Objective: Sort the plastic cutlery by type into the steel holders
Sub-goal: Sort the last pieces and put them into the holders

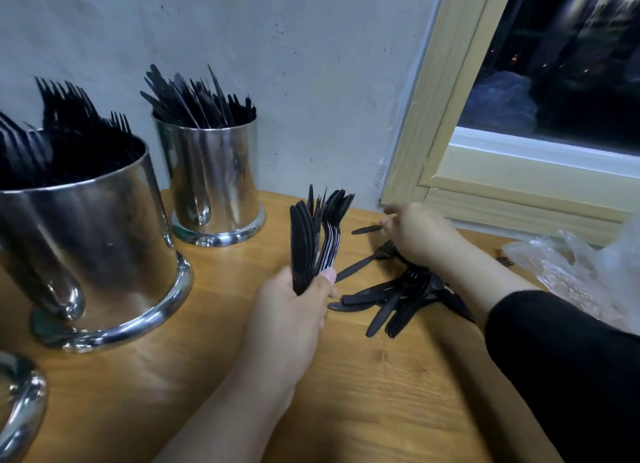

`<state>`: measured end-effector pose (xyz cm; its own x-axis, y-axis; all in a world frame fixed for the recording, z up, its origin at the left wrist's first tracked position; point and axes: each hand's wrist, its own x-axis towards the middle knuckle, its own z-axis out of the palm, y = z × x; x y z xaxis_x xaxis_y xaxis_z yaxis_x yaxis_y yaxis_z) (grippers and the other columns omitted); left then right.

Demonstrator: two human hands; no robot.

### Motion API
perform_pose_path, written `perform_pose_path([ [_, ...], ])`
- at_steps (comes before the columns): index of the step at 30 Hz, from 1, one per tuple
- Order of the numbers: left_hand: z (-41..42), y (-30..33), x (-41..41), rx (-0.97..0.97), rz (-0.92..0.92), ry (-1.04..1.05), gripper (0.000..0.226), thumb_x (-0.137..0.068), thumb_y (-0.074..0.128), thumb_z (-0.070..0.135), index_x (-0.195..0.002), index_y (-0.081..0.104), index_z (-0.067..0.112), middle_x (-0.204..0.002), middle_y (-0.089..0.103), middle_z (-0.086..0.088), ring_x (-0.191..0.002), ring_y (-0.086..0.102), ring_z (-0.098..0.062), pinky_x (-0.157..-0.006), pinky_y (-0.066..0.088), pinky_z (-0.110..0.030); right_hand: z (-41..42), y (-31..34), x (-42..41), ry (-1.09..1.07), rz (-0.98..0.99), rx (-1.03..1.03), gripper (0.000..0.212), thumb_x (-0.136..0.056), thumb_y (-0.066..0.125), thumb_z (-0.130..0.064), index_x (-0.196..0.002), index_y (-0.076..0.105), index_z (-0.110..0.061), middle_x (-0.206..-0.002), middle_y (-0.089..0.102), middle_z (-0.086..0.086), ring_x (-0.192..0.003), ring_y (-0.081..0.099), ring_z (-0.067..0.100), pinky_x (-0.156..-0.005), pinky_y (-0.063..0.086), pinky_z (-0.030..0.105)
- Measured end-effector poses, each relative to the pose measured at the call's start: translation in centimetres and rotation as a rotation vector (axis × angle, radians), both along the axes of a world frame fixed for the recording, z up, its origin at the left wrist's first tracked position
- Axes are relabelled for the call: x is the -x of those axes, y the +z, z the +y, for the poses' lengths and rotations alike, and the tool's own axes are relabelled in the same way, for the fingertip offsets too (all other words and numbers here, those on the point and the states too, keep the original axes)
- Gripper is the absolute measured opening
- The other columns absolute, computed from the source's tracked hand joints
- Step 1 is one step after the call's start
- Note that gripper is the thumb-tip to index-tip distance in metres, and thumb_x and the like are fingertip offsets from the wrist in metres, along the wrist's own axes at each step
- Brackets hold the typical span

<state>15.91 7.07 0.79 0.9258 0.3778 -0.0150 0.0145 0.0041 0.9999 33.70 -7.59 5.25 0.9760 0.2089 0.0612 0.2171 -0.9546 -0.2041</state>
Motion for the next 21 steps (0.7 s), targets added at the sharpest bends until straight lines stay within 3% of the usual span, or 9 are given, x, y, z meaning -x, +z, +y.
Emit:
perform_pose_path([
  [6,0.4,0.4,-0.1,0.050,0.014,0.023,0.028,-0.099,0.062,0.037,-0.080,0.068,0.019,-0.057,0.052,-0.001,-0.050,0.043,-0.015,-0.051,0.040,-0.031,2.9,-1.9,-4.9,-0.129,0.075,0.120,0.022,-0.099,0.050,-0.033,-0.102,0.059,-0.013,-0.081,0.056,0.003,-0.085,0.057,0.030,-0.086,0.048,0.040],
  [8,0.4,0.5,-0.1,0.053,0.013,0.029,0.027,-0.099,0.061,0.037,-0.080,0.068,0.018,-0.057,0.052,-0.001,-0.050,0.043,-0.015,-0.050,0.039,-0.028,3.5,-2.3,-5.0,-0.098,0.035,0.124,0.019,-0.098,0.053,-0.033,-0.098,0.057,-0.014,-0.079,0.053,0.001,-0.085,0.054,0.031,-0.079,0.043,0.038],
  [11,0.5,0.5,-0.1,0.078,0.017,0.034,0.027,-0.099,0.062,0.035,-0.079,0.067,0.018,-0.057,0.051,-0.001,-0.050,0.044,-0.014,-0.049,0.039,-0.027,4.6,-2.4,-4.7,-0.020,0.004,0.116,0.021,-0.096,0.058,-0.032,-0.103,0.061,-0.012,-0.084,0.056,0.003,-0.086,0.056,0.030,-0.078,0.050,0.039],
  [15,0.6,0.6,-0.2,0.094,0.008,0.053,0.026,-0.099,0.062,0.033,-0.078,0.068,0.017,-0.055,0.051,0.000,-0.046,0.043,-0.011,-0.046,0.038,-0.023,5.9,-1.9,-4.2,-0.075,0.100,0.075,0.034,-0.092,0.065,-0.043,-0.099,0.063,-0.010,-0.089,0.064,0.008,-0.081,0.061,0.028,-0.063,0.047,0.031],
  [19,0.8,0.8,-0.2,0.104,-0.003,0.074,0.026,-0.099,0.062,0.031,-0.079,0.067,0.016,-0.053,0.050,0.000,-0.043,0.041,-0.011,-0.043,0.037,-0.022,6.5,-1.6,-3.9,-0.052,0.114,0.060,0.020,-0.089,0.066,-0.025,-0.094,0.069,-0.006,-0.078,0.065,0.007,-0.066,0.059,0.024,-0.053,0.044,0.026],
  [21,0.8,0.8,-0.3,0.106,-0.008,0.083,0.025,-0.099,0.062,0.030,-0.079,0.067,0.016,-0.053,0.050,0.000,-0.044,0.041,-0.012,-0.044,0.037,-0.024,6.9,-1.2,-3.6,-0.040,0.154,0.052,0.015,-0.082,0.071,-0.020,-0.087,0.069,-0.006,-0.077,0.067,0.008,-0.066,0.063,0.025,-0.054,0.050,0.027],
])
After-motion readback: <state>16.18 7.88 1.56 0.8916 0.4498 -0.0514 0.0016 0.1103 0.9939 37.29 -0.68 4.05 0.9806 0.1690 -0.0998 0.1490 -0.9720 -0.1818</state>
